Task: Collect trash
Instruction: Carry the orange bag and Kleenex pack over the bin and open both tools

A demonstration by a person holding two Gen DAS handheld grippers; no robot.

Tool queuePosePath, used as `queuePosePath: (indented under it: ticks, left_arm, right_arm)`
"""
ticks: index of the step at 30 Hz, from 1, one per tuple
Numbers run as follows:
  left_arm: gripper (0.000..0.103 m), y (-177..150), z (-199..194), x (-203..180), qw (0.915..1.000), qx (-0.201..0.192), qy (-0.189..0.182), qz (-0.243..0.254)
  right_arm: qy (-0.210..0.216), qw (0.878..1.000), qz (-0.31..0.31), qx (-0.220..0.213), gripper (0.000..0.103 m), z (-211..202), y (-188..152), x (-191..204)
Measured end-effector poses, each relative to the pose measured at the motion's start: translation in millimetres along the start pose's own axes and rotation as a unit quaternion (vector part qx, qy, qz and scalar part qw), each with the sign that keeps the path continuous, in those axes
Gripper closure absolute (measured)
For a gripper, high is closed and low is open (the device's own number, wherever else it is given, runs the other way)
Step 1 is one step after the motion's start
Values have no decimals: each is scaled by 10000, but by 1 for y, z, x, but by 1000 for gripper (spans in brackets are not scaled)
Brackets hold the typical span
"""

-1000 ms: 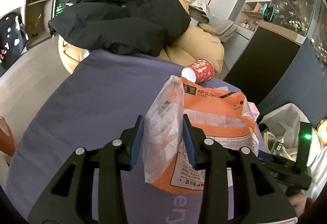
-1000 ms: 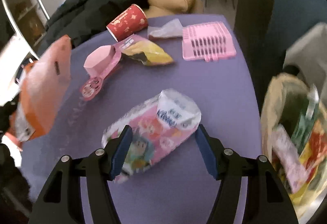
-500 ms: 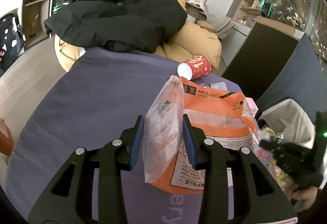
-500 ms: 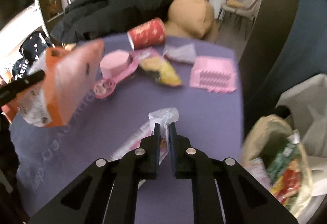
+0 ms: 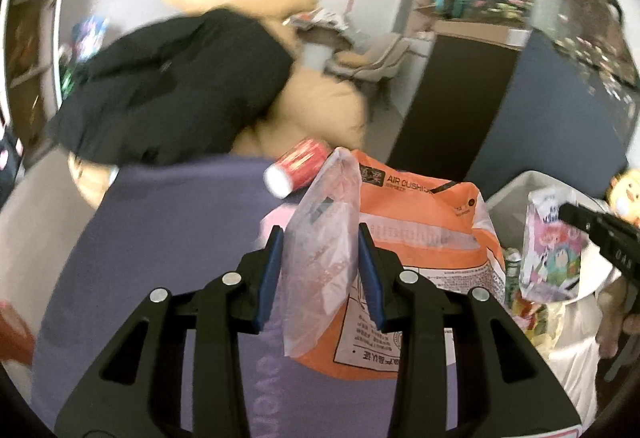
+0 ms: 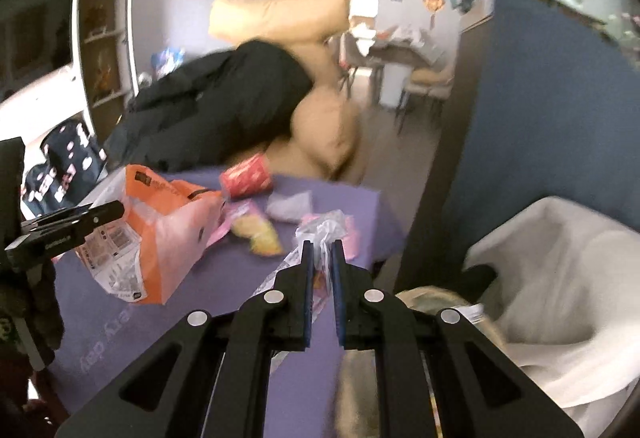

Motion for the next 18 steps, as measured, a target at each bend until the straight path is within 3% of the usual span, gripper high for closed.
queuePosePath:
  ticks: [7,13,18]
  left_arm:
    - [69,24,10,-81,9970,-178,-529,538]
    - [69,15,28,-149,9908,56,-967,941]
    - [69,3,37,-178,9868,216,-1119,1154]
  right_arm:
    - [-515,9976,104,-450,93,-41,19,-70]
    - [-848,9936,374,-643,93,-64,13,-121]
    - [-1016,9903,638,-694,93,-73,-2,-147]
Point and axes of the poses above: each gripper's, at about its wrist camera, not at the fingertips, and z roughly the way its jaws point, x to its left, y to its top, the point moved 9 cm from there along z, roughly the way its jaws point, and after that the axes turned 13 degrees about -x, right-handed, at the moved point
